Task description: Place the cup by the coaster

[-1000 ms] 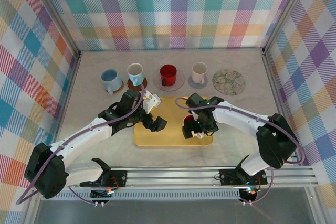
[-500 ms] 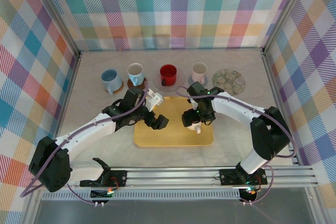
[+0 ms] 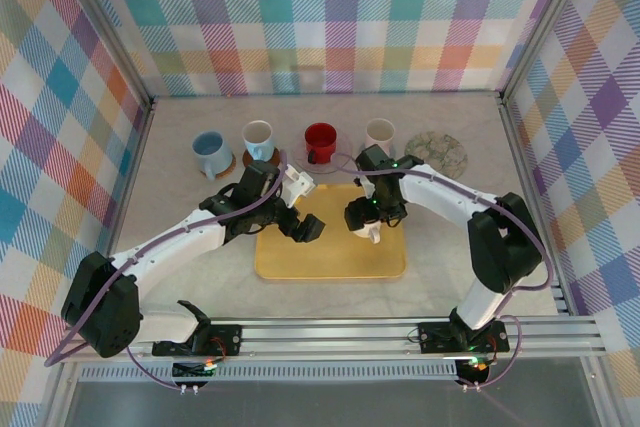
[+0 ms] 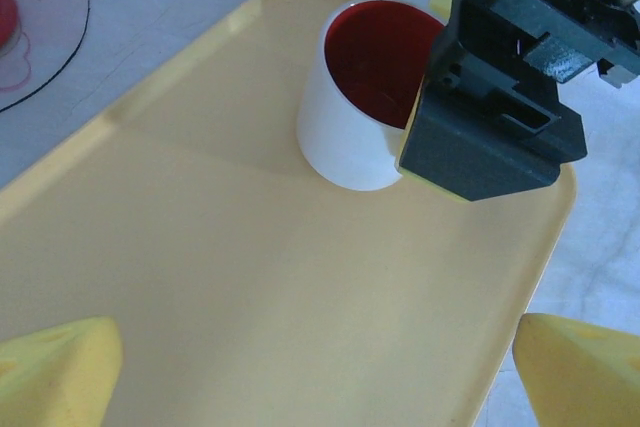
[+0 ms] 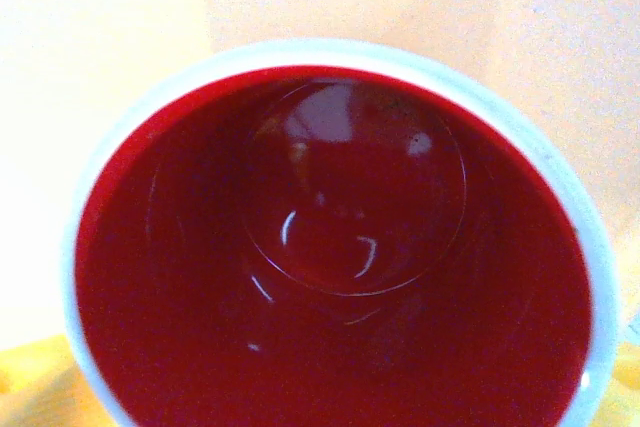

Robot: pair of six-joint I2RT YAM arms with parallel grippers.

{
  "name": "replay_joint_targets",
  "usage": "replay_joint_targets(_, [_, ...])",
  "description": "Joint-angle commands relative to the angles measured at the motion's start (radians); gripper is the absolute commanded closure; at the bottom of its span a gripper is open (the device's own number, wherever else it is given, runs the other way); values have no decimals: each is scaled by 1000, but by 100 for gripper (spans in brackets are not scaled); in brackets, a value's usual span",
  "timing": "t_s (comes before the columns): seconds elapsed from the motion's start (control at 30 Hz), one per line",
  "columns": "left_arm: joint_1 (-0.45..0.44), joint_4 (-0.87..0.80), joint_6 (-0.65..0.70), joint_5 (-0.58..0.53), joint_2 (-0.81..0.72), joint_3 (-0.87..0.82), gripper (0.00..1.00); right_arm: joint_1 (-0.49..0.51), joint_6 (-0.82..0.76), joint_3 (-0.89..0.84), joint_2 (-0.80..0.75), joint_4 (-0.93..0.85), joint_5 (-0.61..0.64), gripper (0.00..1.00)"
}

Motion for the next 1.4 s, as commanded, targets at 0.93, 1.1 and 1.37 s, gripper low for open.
replay_joint_targets(0.93, [-156, 121, -32, -17, -27, -93, 0, 5, 5, -239, -261, 40, -14, 26])
replay_joint_targets(1.1, [-158, 161, -55, -34, -36, -122, 0, 11, 15, -261, -241, 90, -8, 32])
replay_joint_targets(1.37, [-157, 177, -65, -34, -15, -128, 0, 14, 24, -273, -192, 154, -12, 40])
